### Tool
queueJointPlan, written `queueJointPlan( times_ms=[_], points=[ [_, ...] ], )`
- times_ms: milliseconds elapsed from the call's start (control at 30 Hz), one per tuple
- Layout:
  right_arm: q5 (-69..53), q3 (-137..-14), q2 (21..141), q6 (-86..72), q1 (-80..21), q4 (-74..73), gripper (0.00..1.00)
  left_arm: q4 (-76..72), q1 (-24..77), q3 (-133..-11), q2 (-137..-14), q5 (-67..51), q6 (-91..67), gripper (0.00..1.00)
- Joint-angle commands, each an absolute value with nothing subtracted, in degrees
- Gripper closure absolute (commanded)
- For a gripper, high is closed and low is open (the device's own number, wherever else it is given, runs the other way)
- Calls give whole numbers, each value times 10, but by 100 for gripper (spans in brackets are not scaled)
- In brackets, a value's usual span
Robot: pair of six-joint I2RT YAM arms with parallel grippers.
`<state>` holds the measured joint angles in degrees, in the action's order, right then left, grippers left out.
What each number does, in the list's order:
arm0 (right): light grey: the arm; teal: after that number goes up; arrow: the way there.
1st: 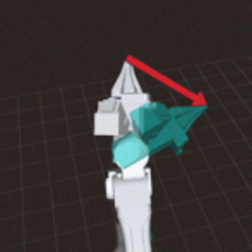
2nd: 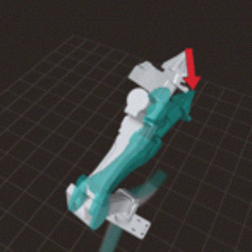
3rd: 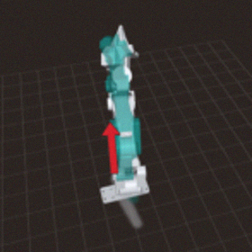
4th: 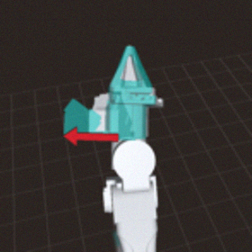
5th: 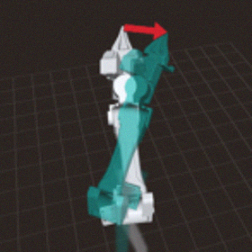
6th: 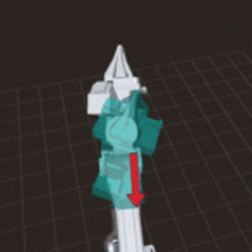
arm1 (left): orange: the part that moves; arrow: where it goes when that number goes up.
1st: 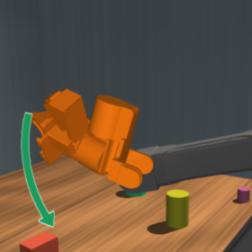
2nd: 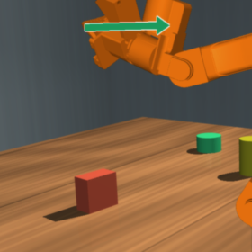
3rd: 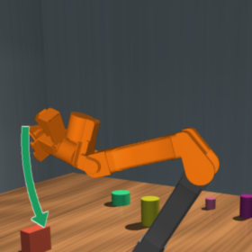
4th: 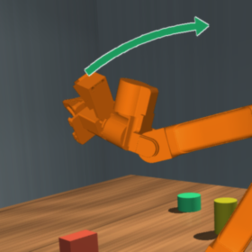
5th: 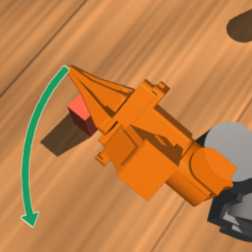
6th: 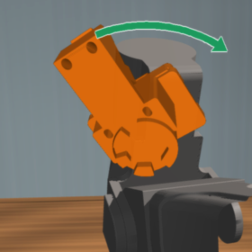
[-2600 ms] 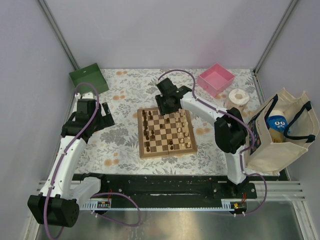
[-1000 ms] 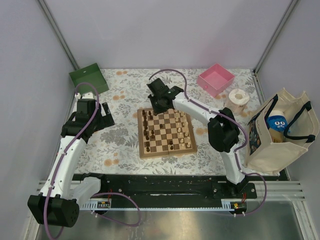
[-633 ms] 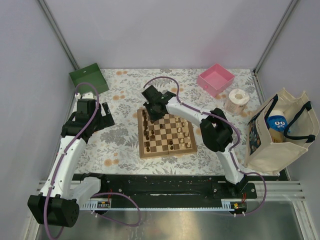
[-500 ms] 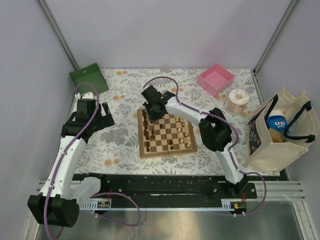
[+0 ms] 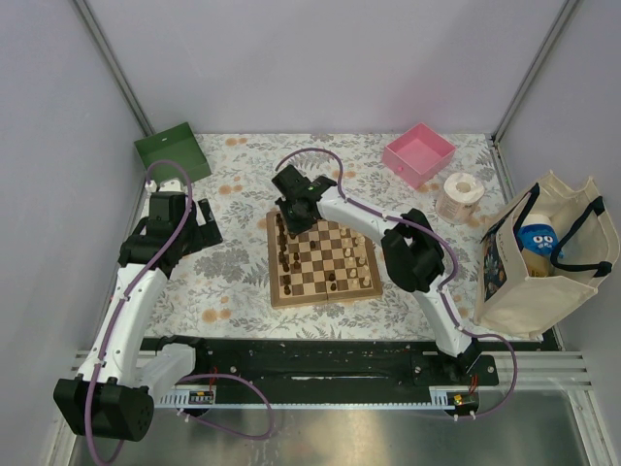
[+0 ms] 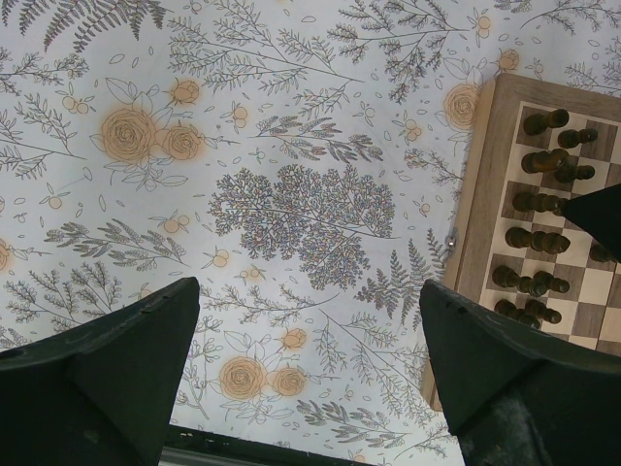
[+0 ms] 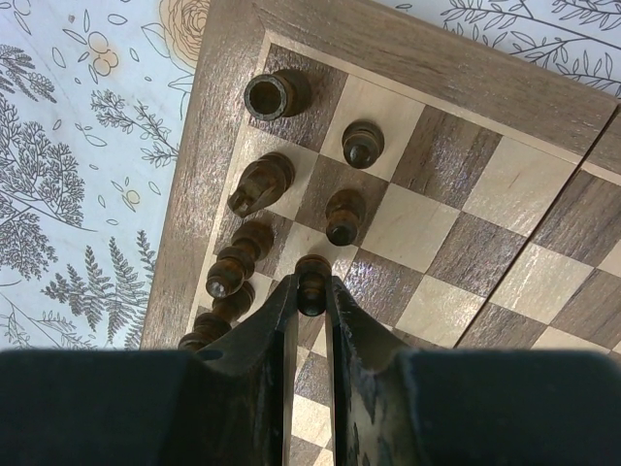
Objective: Set up the chess pieces on the board
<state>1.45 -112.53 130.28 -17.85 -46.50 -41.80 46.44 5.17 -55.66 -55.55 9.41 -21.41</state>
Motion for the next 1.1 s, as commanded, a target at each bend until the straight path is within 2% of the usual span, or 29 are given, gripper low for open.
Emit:
queueJointPlan(
  times_ms=[0,600,767,1067],
  points=[
    [25,-1147,1303,-179,-468,-423,78,441,49,-557,-548,86,-213,1],
    [20,-1150,1313,-179,-468,-424,73,440,49,-556,-548,89,-213,1],
    [12,-1153,1314,-179,-468,-425,67,441,49,-556,-547,90,-213,1],
    [9,-1127,1269,-178,-468,-416,63,441,49,-555,-545,90,-213,1]
  ],
)
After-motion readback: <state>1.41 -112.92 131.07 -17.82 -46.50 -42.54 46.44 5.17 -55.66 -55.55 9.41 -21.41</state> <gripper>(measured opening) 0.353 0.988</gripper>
